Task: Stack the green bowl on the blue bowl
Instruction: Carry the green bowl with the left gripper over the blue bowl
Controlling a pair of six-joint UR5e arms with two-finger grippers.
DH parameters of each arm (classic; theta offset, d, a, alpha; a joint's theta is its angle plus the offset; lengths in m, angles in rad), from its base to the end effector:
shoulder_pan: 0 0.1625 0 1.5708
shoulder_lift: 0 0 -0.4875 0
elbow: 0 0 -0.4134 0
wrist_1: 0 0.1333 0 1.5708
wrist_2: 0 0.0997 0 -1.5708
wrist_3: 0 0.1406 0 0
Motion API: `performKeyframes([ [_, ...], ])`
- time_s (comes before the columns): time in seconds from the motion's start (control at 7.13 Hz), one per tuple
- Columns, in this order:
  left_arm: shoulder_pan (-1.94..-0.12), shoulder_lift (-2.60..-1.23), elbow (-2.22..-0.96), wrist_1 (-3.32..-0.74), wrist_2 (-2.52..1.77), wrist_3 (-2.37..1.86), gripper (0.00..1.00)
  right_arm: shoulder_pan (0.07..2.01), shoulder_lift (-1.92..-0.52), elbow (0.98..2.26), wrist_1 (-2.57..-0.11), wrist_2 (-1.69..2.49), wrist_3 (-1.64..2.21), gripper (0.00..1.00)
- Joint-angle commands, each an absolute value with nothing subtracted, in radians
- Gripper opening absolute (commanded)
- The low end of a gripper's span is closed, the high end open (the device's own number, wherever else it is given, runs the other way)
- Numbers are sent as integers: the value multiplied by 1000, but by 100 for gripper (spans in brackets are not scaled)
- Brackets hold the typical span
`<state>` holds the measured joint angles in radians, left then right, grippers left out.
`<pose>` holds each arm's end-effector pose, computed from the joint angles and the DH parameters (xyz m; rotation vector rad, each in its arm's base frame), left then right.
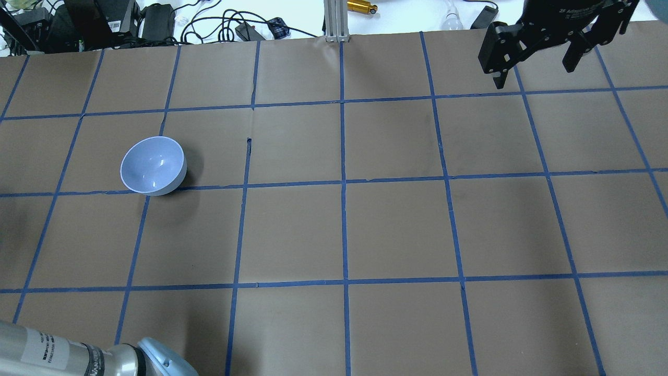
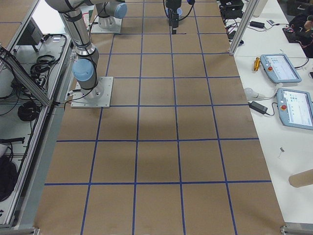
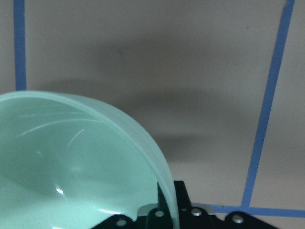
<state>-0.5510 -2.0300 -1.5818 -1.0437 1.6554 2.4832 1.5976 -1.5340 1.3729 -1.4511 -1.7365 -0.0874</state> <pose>0.5261 -0.4658 0.2780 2.0668 2.3072 0.1448 0.1243 -0.5282 0.5816 0.1646 -2.9697 0.0541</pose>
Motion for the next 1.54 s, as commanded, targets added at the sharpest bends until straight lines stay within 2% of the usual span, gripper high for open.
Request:
performKeyframes([
  [0.0, -667, -1944, -1571, -1083, 1648, 2435, 0, 1597, -1534, 1373, -1451, -1736, -87, 100],
  [0.56, -949, -1792, -1569, -1141, 1655, 2179, 0, 1598, -1534, 1373, -1451, -1736, -87, 100],
  [1.12, -1236, -1781, -1637, -1203, 1649, 1659, 0, 1597, -1534, 1373, -1451, -1736, -87, 100],
  [1.4, -1307, -1793, -1730, -1180, 1652, 1496, 0, 1598, -1534, 1373, -1451, -1736, -87, 100],
])
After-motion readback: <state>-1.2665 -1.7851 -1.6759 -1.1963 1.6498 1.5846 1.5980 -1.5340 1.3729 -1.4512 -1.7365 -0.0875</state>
